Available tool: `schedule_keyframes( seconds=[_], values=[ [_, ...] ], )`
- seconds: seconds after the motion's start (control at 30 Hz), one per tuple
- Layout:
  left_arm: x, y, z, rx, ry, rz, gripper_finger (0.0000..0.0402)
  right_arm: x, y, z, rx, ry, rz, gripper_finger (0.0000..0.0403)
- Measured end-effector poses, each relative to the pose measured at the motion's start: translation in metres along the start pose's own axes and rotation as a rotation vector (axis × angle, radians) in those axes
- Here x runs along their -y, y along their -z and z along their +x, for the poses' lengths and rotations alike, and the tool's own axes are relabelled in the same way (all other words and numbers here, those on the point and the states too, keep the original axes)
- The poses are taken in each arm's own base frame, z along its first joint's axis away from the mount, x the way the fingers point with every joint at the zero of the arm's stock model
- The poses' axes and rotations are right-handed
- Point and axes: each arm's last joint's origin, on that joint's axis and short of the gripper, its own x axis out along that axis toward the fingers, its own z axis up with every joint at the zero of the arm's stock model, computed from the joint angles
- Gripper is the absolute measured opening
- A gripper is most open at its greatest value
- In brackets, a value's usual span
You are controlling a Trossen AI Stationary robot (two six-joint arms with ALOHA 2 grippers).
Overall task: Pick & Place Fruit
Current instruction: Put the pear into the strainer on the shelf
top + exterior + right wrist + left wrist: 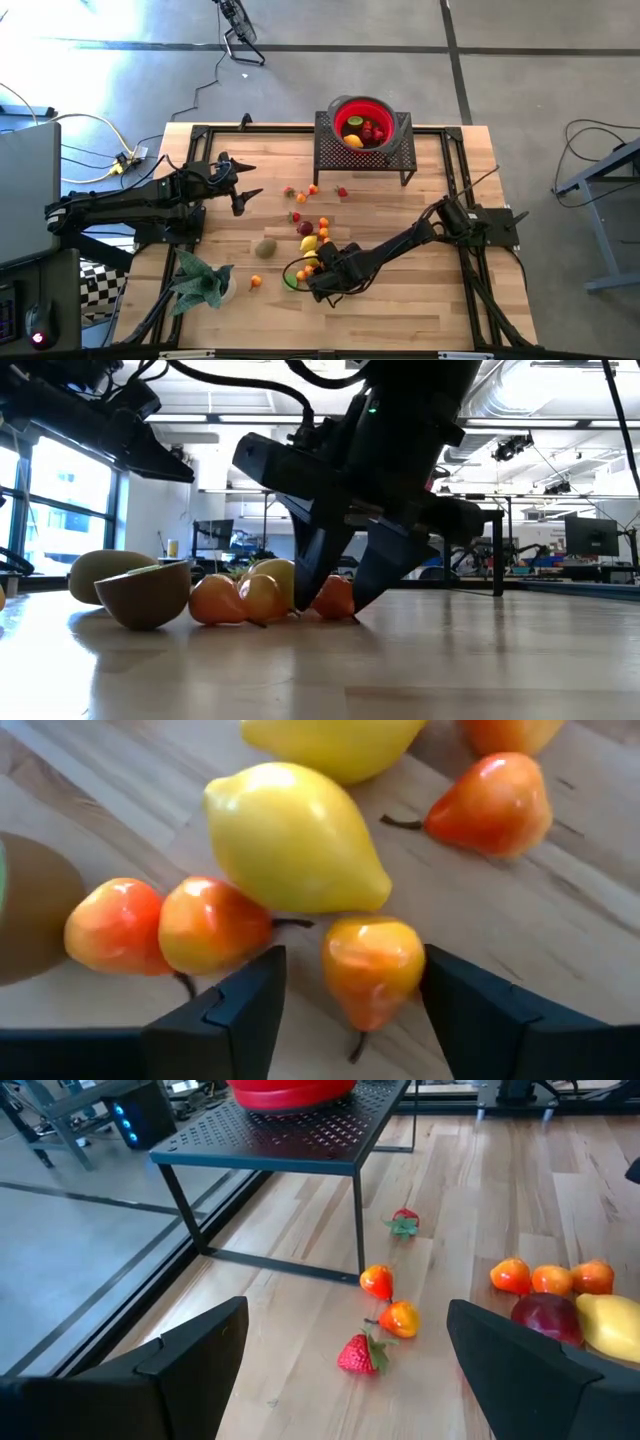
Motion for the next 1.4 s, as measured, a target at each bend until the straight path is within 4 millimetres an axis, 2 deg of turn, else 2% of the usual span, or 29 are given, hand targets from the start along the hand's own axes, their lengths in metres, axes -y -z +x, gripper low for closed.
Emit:
schedule_keyframes(
  seconds=[0.63, 1.1, 1.23, 1.4],
  values=[
    [0.000, 0.000, 0.000, 0.000, 0.000, 0.000, 0.0337, 0.000, 0.000, 0.000, -0.007, -0.001, -0.016, 0.0140],
    [0.000, 0.000, 0.000, -0.001, 0.000, 0.000, 0.0337, 0.000, 0.000, 0.000, -0.018, -0.005, -0.041, 0.0136],
    [0.000, 0.000, 0.000, -0.001, 0.000, 0.000, 0.0337, 0.000, -0.002, -0.006, -0.045, -0.024, -0.047, 0.0131],
    [0.000, 0.000, 0.000, -0.001, 0.000, 0.000, 0.0337, -0.001, -0.012, -0.028, -0.030, -0.070, -0.037, 0.0132]
  ],
)
